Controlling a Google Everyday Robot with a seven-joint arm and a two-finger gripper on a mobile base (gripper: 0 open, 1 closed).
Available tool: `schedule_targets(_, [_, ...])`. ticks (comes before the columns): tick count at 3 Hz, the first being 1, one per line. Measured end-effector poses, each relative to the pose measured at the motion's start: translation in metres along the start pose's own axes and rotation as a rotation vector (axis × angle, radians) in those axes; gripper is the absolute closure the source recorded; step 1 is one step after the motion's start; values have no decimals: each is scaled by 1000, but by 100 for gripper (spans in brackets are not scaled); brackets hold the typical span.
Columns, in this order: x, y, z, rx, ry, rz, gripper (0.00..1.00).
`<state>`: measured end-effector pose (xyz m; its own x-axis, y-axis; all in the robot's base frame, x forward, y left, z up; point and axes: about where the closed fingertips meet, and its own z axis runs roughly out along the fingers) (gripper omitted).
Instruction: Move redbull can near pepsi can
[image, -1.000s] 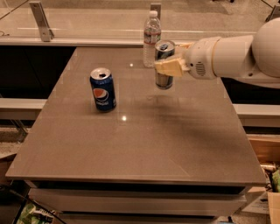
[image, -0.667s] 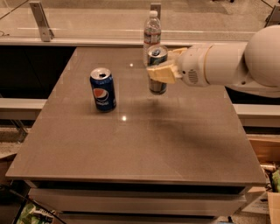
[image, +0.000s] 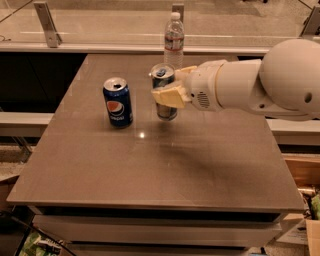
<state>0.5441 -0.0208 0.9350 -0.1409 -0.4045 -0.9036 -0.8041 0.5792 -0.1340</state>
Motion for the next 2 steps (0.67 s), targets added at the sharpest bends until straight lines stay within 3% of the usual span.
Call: schedule_targets(2, [4,24,19,-74,13,37,100])
